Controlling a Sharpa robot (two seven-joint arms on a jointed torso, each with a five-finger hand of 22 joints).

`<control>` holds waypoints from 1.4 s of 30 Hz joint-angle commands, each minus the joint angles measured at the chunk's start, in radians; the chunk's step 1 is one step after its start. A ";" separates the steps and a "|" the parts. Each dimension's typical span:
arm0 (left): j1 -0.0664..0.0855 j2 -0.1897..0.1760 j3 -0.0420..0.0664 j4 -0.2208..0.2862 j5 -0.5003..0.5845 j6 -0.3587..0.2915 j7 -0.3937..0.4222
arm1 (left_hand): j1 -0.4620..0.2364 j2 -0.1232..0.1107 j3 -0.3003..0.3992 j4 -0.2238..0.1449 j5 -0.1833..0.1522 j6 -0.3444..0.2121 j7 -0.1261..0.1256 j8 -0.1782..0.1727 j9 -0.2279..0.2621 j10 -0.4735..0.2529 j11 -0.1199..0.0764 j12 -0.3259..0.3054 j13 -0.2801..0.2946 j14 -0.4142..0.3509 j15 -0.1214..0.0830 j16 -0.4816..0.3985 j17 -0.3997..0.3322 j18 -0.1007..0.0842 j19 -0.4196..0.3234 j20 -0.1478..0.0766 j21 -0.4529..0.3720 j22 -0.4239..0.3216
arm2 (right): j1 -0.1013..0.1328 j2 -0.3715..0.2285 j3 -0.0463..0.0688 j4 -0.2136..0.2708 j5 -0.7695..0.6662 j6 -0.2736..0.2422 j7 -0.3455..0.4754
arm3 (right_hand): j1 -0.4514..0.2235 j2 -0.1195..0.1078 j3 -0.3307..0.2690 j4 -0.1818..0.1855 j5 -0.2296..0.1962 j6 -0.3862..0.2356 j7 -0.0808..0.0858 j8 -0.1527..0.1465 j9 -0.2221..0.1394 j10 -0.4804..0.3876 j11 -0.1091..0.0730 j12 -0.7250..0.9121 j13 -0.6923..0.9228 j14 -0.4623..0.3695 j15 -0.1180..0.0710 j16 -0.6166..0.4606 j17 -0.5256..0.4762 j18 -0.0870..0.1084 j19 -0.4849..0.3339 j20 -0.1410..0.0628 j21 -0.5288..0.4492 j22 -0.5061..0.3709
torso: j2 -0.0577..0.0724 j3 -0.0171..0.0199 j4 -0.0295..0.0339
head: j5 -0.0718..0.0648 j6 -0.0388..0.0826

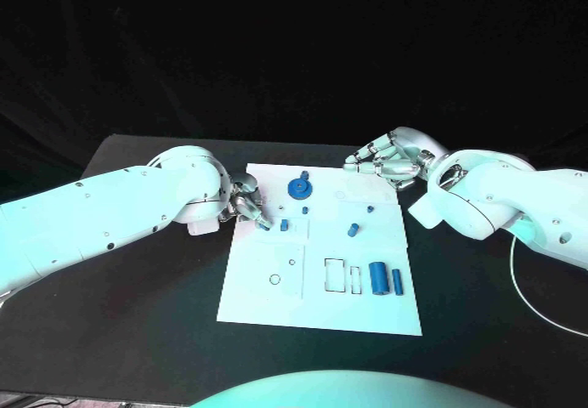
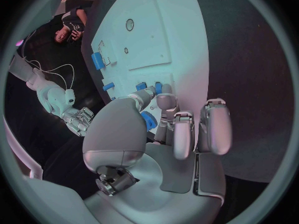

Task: Assemble the parts on the task board

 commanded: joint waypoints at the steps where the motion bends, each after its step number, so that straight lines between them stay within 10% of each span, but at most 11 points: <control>1: -0.003 0.008 -0.002 0.000 -0.001 0.035 -0.005 | 0.003 0.004 0.143 -0.132 0.010 0.011 -0.001 -0.006 -0.003 0.012 -0.001 0.007 0.003 0.107 -0.002 0.003 0.263 0.001 0.019 0.000 0.006 0.088 | -0.001 0.000 0.000 0.002 -0.004 0.013 0.001 | 0.004 0.009 -0.007 -0.001 0.002 -0.006 -0.001 0.002 0.000 -0.005 0.000 0.002 0.000 0.068 0.000 -0.004 0.086 -0.002 0.009 -0.002 -0.004 0.066 | 0.000 0.0000 0.0001 | 0.000 -0.001; 14: -0.003 0.032 -0.003 -0.007 0.012 0.073 -0.085 | -0.139 0.033 0.091 -0.040 0.009 0.073 -0.021 -0.016 -0.027 0.053 -0.014 0.050 0.059 0.107 -0.012 0.003 0.263 -0.003 0.029 -0.008 0.019 0.107 | -0.001 -0.001 0.000 0.004 -0.004 0.012 0.000 | 0.007 0.011 -0.011 0.000 0.007 -0.006 -0.001 0.002 0.000 -0.006 0.000 0.001 -0.001 0.068 0.000 -0.005 0.085 -0.002 0.009 -0.003 -0.004 0.066 | 0.000 0.0014 -0.0004 | 0.001 -0.003; 29: -0.003 0.048 -0.003 -0.019 0.007 0.074 -0.117 | -0.183 0.047 0.073 -0.019 0.010 0.091 -0.025 -0.023 -0.044 0.060 -0.018 0.059 0.073 0.107 -0.016 0.003 0.263 -0.004 0.032 -0.012 0.021 0.112 | -0.001 -0.002 0.000 0.006 -0.004 0.010 0.000 | 0.007 0.011 -0.012 0.000 0.008 -0.006 -0.001 0.002 0.000 -0.006 0.000 0.000 -0.001 0.068 0.000 -0.005 0.086 -0.002 0.009 -0.003 -0.004 0.066 | 0.000 0.0001 -0.0004 | -0.003 -0.002; 42: -0.003 0.052 -0.003 -0.022 0.002 0.053 -0.117 | -0.257 0.011 -0.024 0.017 0.005 0.112 -0.028 -0.023 -0.063 0.069 -0.021 0.067 0.087 0.107 -0.018 0.003 0.263 -0.006 0.036 -0.015 0.026 0.121 | -0.001 -0.003 0.000 0.006 -0.003 0.009 0.002 | 0.008 0.011 -0.013 0.000 0.009 -0.007 -0.001 0.002 0.000 -0.008 0.000 -0.004 -0.004 0.067 0.000 -0.007 0.082 -0.001 0.007 -0.003 -0.006 0.062 | 0.000 -0.0005 0.0003 | -0.005 -0.003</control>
